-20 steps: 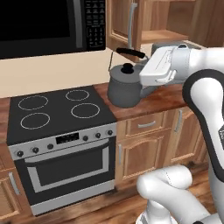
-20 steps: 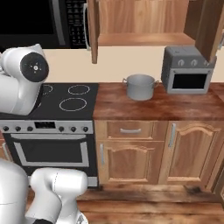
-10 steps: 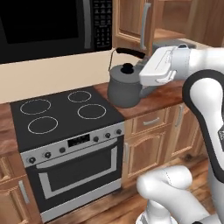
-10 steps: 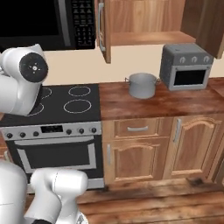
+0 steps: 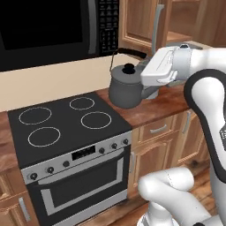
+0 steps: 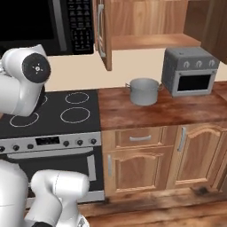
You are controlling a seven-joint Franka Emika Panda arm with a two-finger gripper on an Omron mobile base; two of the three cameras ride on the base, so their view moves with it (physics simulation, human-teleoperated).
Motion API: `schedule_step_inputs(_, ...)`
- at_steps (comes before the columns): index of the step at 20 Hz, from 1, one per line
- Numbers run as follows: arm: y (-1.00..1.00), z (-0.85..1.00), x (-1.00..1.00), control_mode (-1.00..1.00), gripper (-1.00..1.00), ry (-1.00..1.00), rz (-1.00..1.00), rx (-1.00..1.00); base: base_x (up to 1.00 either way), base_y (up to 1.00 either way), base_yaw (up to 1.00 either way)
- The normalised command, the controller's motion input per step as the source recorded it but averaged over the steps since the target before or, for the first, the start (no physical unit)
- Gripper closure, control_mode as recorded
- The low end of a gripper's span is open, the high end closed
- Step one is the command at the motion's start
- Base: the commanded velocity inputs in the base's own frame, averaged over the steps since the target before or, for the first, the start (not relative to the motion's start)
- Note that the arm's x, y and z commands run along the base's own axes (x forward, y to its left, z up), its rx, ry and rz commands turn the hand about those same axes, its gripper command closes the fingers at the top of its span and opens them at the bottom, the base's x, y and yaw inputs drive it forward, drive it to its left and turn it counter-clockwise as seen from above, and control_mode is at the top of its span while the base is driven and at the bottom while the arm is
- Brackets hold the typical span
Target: Pick the kettle from the cabinet and place it on a stove burner. Then pick the pot from the counter and place it on another stove burner. Finally, turn both burners on.
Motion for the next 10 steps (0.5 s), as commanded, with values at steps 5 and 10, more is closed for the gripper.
schedule_step_inputs(5, 0.00, 0.00, 0.00, 1.00, 1.00, 0.00, 0.00, 0.00, 0.28, 0.54, -0.17)
schedule_step_inputs(10, 0.00, 0.00, 0.00, 1.00, 1.00, 0.00, 0.00, 0.00, 0.33, 0.52, -0.17)
